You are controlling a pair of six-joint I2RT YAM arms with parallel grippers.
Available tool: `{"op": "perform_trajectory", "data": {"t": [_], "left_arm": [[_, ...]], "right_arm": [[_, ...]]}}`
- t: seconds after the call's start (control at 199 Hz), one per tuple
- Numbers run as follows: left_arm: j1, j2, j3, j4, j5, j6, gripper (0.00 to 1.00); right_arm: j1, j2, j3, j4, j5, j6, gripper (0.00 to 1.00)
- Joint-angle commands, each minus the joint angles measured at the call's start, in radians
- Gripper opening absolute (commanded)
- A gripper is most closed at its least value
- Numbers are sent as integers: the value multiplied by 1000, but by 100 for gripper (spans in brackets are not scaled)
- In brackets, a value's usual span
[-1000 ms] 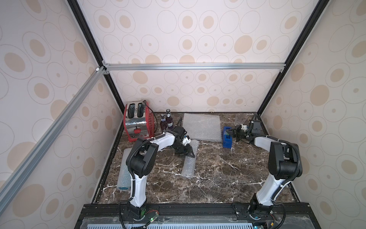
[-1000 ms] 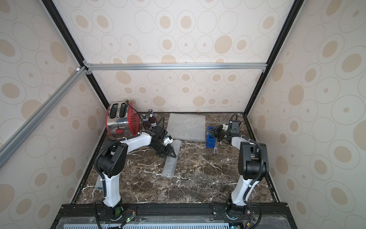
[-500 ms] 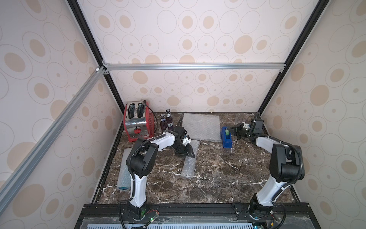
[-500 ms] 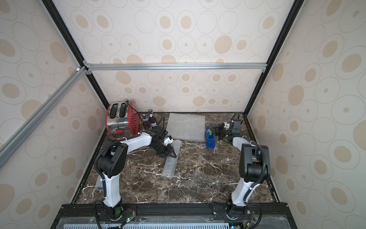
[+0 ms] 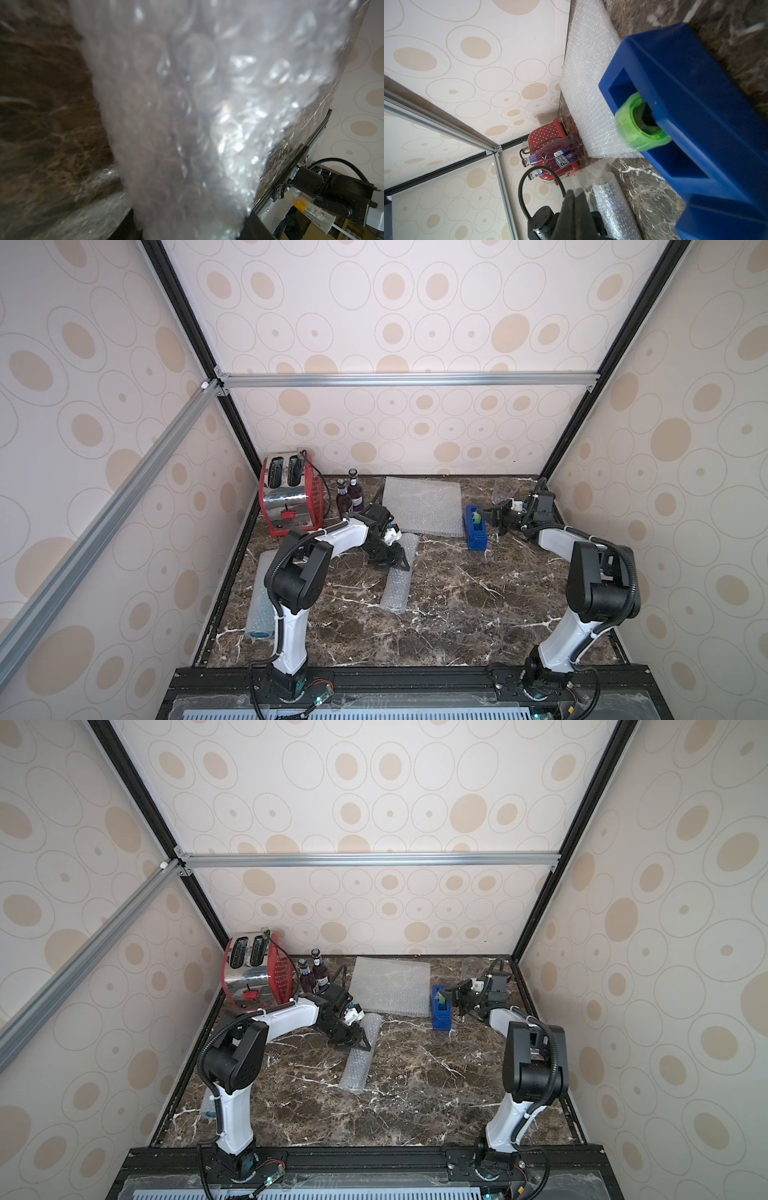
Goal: Wrap wine bottles in bubble wrap
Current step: Tear off the tape using the Tape Cutter.
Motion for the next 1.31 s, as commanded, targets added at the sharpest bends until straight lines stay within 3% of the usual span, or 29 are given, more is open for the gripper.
{"op": "perform_trajectory", "data": {"t": [0.0,0.171,0.321,0.457,0.648,1.054,1.3], "left_arm": [[-27,39,-42,-49,-80,24,47],[-29,31,-52,-40,-75,21,47],[-29,33,-31,-60,-83,28,47],[-29,33,-48,-44,-83,26,47],[-29,38,-46,-40,-74,20,47],[-35,40,-32,-55,-79,25,47],[-35,40,-38,-48,-76,24,47]], "right_arm": [[-4,-36,-6,43,-11,45,0],[-9,-75,76,-110,-7,-44,0],[-11,-26,-14,15,-23,17,0],[-11,-47,-56,19,-18,2,0],[-14,-119,-75,-128,-50,-88,0],[-40,-148,-127,-75,-82,-48,0],[-50,-220,-169,-199,-89,-149,0]]}}
